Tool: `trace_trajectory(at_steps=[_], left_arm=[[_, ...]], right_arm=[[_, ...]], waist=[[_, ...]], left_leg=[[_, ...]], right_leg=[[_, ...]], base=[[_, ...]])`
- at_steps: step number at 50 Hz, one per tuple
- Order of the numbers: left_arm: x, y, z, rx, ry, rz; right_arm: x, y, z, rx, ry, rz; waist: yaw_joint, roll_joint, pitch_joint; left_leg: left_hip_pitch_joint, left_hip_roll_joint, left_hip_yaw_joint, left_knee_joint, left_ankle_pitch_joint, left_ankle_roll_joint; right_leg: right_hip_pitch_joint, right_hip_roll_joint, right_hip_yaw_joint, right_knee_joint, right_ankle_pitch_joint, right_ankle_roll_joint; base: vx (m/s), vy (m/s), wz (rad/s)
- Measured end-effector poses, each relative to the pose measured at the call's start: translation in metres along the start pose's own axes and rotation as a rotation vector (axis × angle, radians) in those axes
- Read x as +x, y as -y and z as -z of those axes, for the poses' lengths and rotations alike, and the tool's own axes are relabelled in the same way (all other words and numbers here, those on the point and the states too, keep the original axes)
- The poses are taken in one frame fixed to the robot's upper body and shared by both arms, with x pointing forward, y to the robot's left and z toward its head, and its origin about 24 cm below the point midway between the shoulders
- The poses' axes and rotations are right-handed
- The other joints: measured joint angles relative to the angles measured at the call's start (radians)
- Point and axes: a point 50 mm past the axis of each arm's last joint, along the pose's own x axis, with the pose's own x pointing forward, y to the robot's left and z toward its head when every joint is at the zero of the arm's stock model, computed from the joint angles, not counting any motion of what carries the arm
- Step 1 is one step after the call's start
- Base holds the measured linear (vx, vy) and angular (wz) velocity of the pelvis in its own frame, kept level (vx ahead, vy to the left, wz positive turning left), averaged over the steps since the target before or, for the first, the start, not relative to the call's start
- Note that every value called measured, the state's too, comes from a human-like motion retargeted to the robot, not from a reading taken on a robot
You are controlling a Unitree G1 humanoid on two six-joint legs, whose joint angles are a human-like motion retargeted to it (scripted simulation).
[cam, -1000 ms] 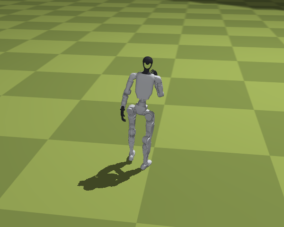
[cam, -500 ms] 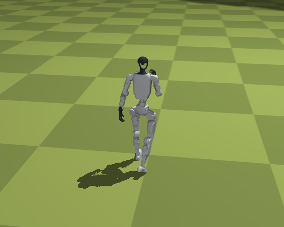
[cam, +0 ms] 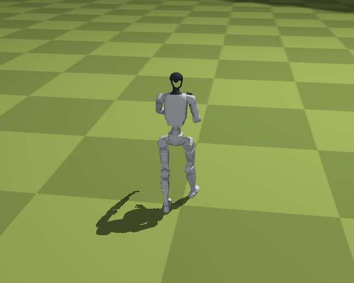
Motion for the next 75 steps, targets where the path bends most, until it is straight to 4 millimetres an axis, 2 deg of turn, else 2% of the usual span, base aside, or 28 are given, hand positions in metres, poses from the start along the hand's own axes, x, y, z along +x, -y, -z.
trace_trajectory(at_steps=[2, 4, 5, 7, 10, 13, 16, 19, 21, 24, 27, 29, 33, 38, 42, 45, 50, 55, 60, 63, 67, 71, 75], left_arm=[[0.000, 0.004, -0.006, 0.034, 0.025, 0.023], [0.000, 0.007, -0.006, 0.076, 0.028, 0.046], [-0.001, 0.008, -0.003, 0.094, 0.020, 0.059], [-0.003, 0.012, 0.011, 0.126, -0.021, 0.082], [-0.014, 0.016, 0.050, 0.171, -0.137, 0.109], [-0.037, 0.021, 0.107, 0.189, -0.316, 0.126], [-0.076, 0.025, 0.171, 0.167, -0.544, 0.136], [-0.132, 0.028, 0.229, 0.094, -0.787, 0.131], [-0.172, 0.030, 0.259, 0.022, -0.930, 0.110], [-0.227, 0.030, 0.289, -0.089, -1.093, 0.056], [-0.274, 0.030, 0.307, -0.180, -1.199, 0.002], [-0.299, 0.031, 0.314, -0.228, -1.248, -0.030], [-0.339, 0.038, 0.321, -0.311, -1.319, -0.091], [-0.368, 0.054, 0.324, -0.404, -1.380, -0.116], [-0.376, 0.070, 0.324, -0.459, -1.397, -0.070], [-0.376, 0.078, 0.323, -0.487, -1.383, -0.026], [-0.368, 0.077, 0.322, -0.508, -1.340, -0.016], [-0.353, 0.060, 0.321, -0.477, -1.301, -0.070], [-0.326, 0.034, 0.319, -0.367, -1.254, -0.105], [-0.295, 0.014, 0.312, -0.269, -1.200, -0.111], [-0.232, -0.013, 0.288, -0.137, -1.072, -0.139], [-0.155, -0.034, 0.241, -0.041, -0.870, -0.169], [-0.084, -0.042, 0.173, -0.001, -0.615, -0.171]], right_arm=[[0.000, -0.003, 0.000, -0.017, -0.001, -0.019], [0.001, -0.005, -0.001, -0.030, 0.006, -0.038], [0.002, -0.005, -0.001, -0.035, 0.009, -0.046], [0.003, -0.004, -0.003, -0.042, 0.015, -0.054], [0.002, -0.003, -0.003, -0.042, 0.024, -0.056], [0.000, -0.002, -0.003, -0.031, 0.030, -0.042], [-0.003, -0.001, -0.001, -0.001, 0.028, -0.016], [-0.006, 0.000, 0.001, 0.033, 0.021, 0.010], [-0.007, 0.001, 0.001, 0.049, 0.020, 0.022], [-0.006, 0.003, -0.002, 0.058, 0.030, 0.028], [-0.003, 0.004, -0.006, 0.055, 0.050, 0.024], [0.000, 0.004, -0.009, 0.048, 0.067, 0.019], [0.005, 0.003, -0.015, 0.022, 0.099, 0.013], [0.008, 0.002, -0.020, -0.001, 0.130, -0.003], [0.009, 0.000, -0.021, 0.004, 0.145, -0.025], [0.008, -0.003, -0.019, 0.015, 0.149, -0.043], [0.006, -0.006, -0.015, 0.043, 0.136, -0.054], [0.005, -0.009, -0.009, 0.079, 0.115, -0.044], [-0.001, -0.011, -0.003, 0.128, 0.089, -0.025], [-0.005, -0.011, 0.000, 0.138, 0.071, -0.014], [-0.007, -0.009, 0.001, 0.129, 0.050, 0.012], [-0.007, -0.006, -0.001, 0.112, 0.044, 0.031], [-0.006, -0.004, -0.002, 0.086, 0.043, 0.027]], waist=[[-0.004, 0.004, 0.003], [-0.004, 0.018, 0.002], [-0.003, 0.025, 0.000], [-0.005, 0.031, -0.009], [-0.008, 0.036, -0.027], [-0.008, 0.033, -0.043], [0.002, 0.015, -0.055], [0.017, -0.018, -0.073], [0.030, -0.036, -0.089], [0.064, -0.052, -0.099], [0.117, -0.065, -0.086], [0.159, -0.070, -0.068], [0.240, -0.053, -0.028], [0.295, 0.010, 0.009], [0.310, 0.045, 0.027], [0.316, 0.050, 0.035], [0.323, 0.029, 0.017], [0.317, 0.007, -0.020], [0.293, 0.004, -0.058], [0.275, 0.015, -0.085], [0.242, 0.024, -0.117], [0.197, 0.036, -0.121], [0.140, 0.046, -0.109]], left_leg=[[0.030, 0.006, -0.009, -0.001, -0.015, -0.003], [0.050, 0.021, -0.012, 0.000, -0.025, -0.008], [0.057, 0.027, -0.014, 0.002, -0.028, -0.009], [0.069, 0.020, -0.031, 0.011, -0.027, 0.000], [0.084, 0.010, -0.064, 0.040, -0.006, 0.009], [0.085, -0.006, -0.097, 0.102, 0.061, 0.021], [0.047, -0.028, -0.105, 0.230, 0.168, 0.040], [-0.067, -0.051, -0.069, 0.454, 0.257, 0.066], [-0.177, -0.050, -0.022, 0.623, 0.276, 0.089], [-0.322, -0.021, 0.066, 0.797, 0.231, 0.135], [-0.401, 0.001, 0.143, 0.810, 0.139, 0.175], [-0.420, -0.001, 0.170, 0.725, 0.095, 0.183], [-0.414, 0.000, 0.180, 0.427, 0.118, 0.165], [-0.401, 0.054, 0.213, 0.084, 0.245, 0.107], [-0.413, 0.082, 0.256, -0.087, 0.303, 0.034], [-0.441, 0.094, 0.282, -0.127, 0.279, -0.016], [-0.456, 0.109, 0.331, -0.127, 0.243, -0.027], [-0.408, 0.133, 0.383, -0.127, 0.313, -0.018], [-0.324, 0.155, 0.389, -0.126, 0.299, -0.023], [-0.290, 0.178, 0.373, -0.095, 0.242, -0.016], [-0.271, 0.186, 0.345, -0.049, 0.179, 0.005], [-0.242, 0.176, 0.311, -0.015, 0.132, 0.015], [-0.200, 0.157, 0.268, 0.000, 0.097, 0.013]], right_leg=[[-0.026, 0.005, -0.036, -0.025, -0.050, 0.045], [-0.046, 0.021, -0.058, -0.025, -0.116, 0.061], [-0.049, 0.028, -0.063, -0.025, -0.133, 0.061], [-0.037, 0.021, -0.064, -0.025, -0.101, 0.061], [-0.002, 0.003, -0.081, -0.025, -0.051, 0.061], [0.048, -0.026, -0.101, -0.025, -0.050, 0.061], [0.105, -0.058, -0.103, -0.025, -0.090, 0.047], [0.145, -0.094, -0.100, -0.017, -0.129, 0.029], [0.151, -0.112, -0.097, 0.000, -0.155, 0.019], [0.153, -0.120, -0.085, 0.026, -0.191, 0.014], [0.162, -0.119, -0.062, 0.050, -0.224, 0.019], [0.175, -0.114, -0.041, 0.063, -0.244, 0.024], [0.213, -0.078, -0.006, 0.077, -0.280, 0.026], [0.287, 0.001, 0.013, 0.079, -0.326, 0.025], [0.356, 0.044, 0.019, 0.075, -0.361, 0.023], [0.403, 0.055, 0.027, 0.072, -0.381, 0.023], [0.450, 0.054, 0.053, 0.080, -0.392, 0.020], [0.469, 0.057, 0.094, 0.126, -0.368, -0.004], [0.443, 0.059, 0.129, 0.292, -0.240, -0.031], [0.351, 0.066, 0.136, 0.508, -0.127, -0.042], [0.175, 0.055, 0.121, 0.804, -0.027, -0.056], [0.051, 0.017, 0.059, 0.917, -0.116, -0.115], [-0.006, 0.003, -0.004, 0.817, -0.232, -0.148]], base=[[0.49, -0.10, 0.23], [0.50, -0.14, 0.13], [0.52, -0.13, 0.19], [0.54, -0.11, 0.30], [0.57, -0.13, 0.38], [0.59, -0.15, 0.38], [0.58, -0.20, 0.27], [0.53, -0.24, 0.17], [0.47, -0.22, 0.14], [0.43, -0.19, -0.07], [0.42, -0.15, -0.44], [0.41, -0.11, -0.64], [0.40, -0.06, -0.65], [0.41, -0.01, -0.38], [0.43, 0.03, -0.21], [0.46, 0.05, -0.24], [0.49, 0.09, -0.32], [0.54, 0.14, -0.36], [0.56, 0.21, -0.23], [0.52, 0.24, -0.05], [0.44, 0.22, 0.16], [0.39, 0.19, 0.41], [0.37, 0.13, 0.62]])
